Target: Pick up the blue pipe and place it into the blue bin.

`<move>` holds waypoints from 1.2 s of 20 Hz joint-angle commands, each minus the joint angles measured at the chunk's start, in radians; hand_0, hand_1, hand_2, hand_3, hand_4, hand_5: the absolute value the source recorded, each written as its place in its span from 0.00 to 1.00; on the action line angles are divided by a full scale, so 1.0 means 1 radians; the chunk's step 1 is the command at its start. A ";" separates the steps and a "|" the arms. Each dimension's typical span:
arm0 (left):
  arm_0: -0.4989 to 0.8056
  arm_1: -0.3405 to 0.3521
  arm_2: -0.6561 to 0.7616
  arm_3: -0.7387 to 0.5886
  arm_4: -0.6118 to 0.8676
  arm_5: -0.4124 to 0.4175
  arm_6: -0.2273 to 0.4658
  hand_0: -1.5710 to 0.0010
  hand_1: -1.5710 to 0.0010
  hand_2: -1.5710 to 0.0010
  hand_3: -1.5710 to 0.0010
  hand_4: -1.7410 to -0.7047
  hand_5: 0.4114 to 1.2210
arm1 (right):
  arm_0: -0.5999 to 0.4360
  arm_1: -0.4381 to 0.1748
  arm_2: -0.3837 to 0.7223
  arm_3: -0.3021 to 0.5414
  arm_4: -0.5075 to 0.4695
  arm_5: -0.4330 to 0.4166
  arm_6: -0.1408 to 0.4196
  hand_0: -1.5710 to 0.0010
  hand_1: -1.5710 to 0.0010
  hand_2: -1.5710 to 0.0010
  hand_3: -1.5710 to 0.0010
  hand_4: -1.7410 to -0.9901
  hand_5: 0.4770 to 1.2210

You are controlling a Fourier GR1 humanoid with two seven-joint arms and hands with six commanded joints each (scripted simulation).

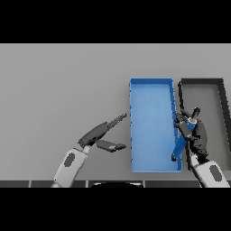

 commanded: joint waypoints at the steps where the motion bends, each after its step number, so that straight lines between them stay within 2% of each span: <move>1: -0.001 0.001 -0.001 -0.005 -0.001 0.001 0.006 1.00 1.00 1.00 1.00 0.83 0.01 | -0.003 -0.027 0.055 0.011 -0.019 -0.054 0.000 0.00 0.00 0.00 0.42 0.00 1.00; 2: 0.000 0.005 0.003 -0.005 0.003 -0.002 0.006 1.00 1.00 1.00 1.00 0.83 0.01 | -0.011 -0.073 0.099 0.033 -0.064 -0.111 0.000 0.00 0.01 0.00 0.46 0.00 1.00; 3: 0.002 0.001 -0.004 -0.002 -0.003 -0.002 0.011 1.00 1.00 1.00 1.00 0.83 0.01 | -0.019 -0.092 0.117 0.045 -0.087 -0.127 0.001 0.07 0.15 0.15 0.50 0.08 1.00; 5: -0.001 -0.003 -0.007 -0.003 -0.006 0.000 0.016 1.00 1.00 1.00 1.00 0.83 0.01 | -0.037 -0.151 0.162 0.063 -0.142 -0.162 0.001 0.40 0.46 0.45 0.68 0.32 1.00; 7: -0.002 -0.001 -0.005 -0.006 -0.006 0.002 0.019 1.00 1.00 1.00 1.00 0.83 0.02 | -0.067 -0.205 0.219 0.081 -0.199 -0.164 0.001 0.62 0.65 0.65 0.79 0.54 1.00; 10: 0.002 -0.001 -0.001 -0.004 -0.002 0.003 0.014 1.00 1.00 1.00 1.00 0.83 0.02 | -0.209 -0.348 0.404 0.114 -0.285 -0.149 -0.007 0.80 0.82 0.82 0.89 0.75 0.82; 12: 0.007 0.002 0.000 -0.009 -0.001 0.002 0.013 1.00 1.00 1.00 1.00 0.83 0.02 | -0.279 -0.399 0.500 0.136 -0.342 -0.140 0.000 0.87 0.89 0.89 0.93 0.84 0.67; 14: 0.014 -0.006 -0.012 -0.012 -0.007 0.005 0.012 1.00 1.00 1.00 1.00 0.83 0.02 | -0.315 -0.417 0.557 0.148 -0.370 -0.147 -0.005 0.92 0.93 0.93 0.96 0.88 0.57; 16: 0.017 -0.011 -0.022 -0.015 -0.019 0.012 0.009 1.00 1.00 1.00 1.00 0.83 0.02 | -0.378 -0.442 0.622 0.146 -0.409 -0.160 0.000 0.95 0.95 0.95 0.97 0.90 0.50; 19: 0.001 -0.010 -0.009 -0.020 -0.008 0.011 0.026 1.00 1.00 1.00 1.00 0.82 0.02 | -0.446 -0.448 0.700 0.171 -0.400 -0.168 -0.005 0.97 0.98 0.98 0.99 0.93 0.38; 22: 0.001 -0.010 -0.005 -0.011 -0.010 0.015 0.037 1.00 1.00 1.00 1.00 0.82 0.02 | -0.460 -0.450 0.719 0.183 -0.403 -0.169 -0.019 0.99 0.99 0.99 0.99 0.94 0.29; 24: 0.009 -0.006 -0.010 -0.005 -0.015 0.012 0.017 1.00 1.00 1.00 1.00 0.82 0.02 | -0.464 -0.450 0.737 0.178 -0.407 -0.171 -0.017 0.99 0.99 0.99 1.00 0.96 0.26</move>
